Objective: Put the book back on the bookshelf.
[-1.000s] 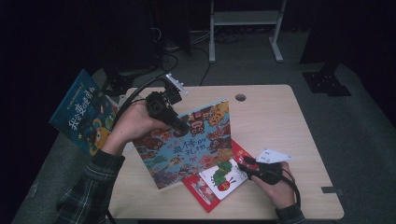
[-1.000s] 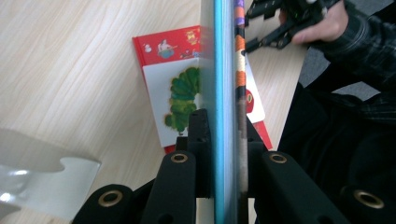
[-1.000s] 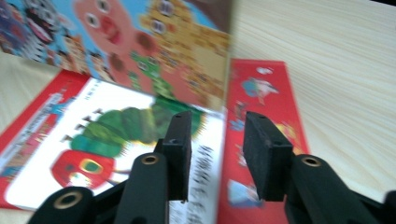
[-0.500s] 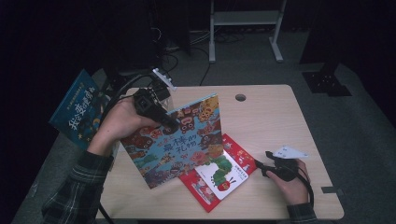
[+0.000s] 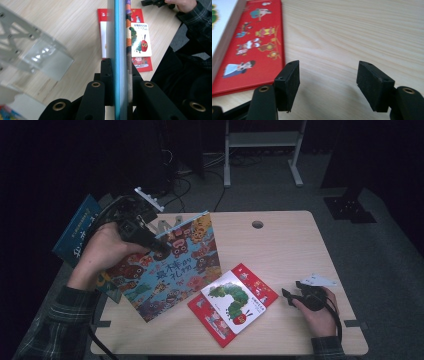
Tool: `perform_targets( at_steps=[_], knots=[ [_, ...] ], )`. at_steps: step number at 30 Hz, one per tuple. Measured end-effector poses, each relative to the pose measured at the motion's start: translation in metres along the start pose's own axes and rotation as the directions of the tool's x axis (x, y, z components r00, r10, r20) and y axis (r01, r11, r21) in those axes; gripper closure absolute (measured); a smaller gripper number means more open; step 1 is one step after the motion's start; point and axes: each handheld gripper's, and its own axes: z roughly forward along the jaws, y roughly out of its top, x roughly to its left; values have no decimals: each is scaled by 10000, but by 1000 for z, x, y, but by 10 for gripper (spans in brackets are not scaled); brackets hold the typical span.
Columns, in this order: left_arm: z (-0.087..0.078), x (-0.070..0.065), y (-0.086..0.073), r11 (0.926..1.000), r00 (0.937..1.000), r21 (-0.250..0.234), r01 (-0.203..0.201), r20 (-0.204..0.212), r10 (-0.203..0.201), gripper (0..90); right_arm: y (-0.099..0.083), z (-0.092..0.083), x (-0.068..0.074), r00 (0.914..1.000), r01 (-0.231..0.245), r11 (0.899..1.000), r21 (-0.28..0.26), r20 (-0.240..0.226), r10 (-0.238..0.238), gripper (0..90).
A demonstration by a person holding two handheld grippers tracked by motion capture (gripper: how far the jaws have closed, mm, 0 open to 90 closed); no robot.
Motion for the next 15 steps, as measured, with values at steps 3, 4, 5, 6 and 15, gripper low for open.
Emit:
perform_targets(
  at_steps=[3,4,5,6,15],
  knots=[
    [-8,4,-8,9993,9992,-49,366,-162,-367,806,1,2,-3,9996,-104,9998,143,256,100,311],
    [-11,6,-12,9988,9985,-70,481,-246,-483,806,1,2,-4,9993,-192,9996,206,311,186,308],
    [-13,7,-14,9986,9981,-88,524,-321,-527,806,1,2,-5,9990,-287,9993,218,353,280,301],
    [-15,7,-18,9981,9972,-119,600,-429,-605,806,1,2,-5,9987,-306,9993,232,413,297,299],
    [-31,21,-52,9838,9801,-395,1746,-884,-1775,806,1,5,-8,9973,-443,9963,733,620,397,250]
  ],
)
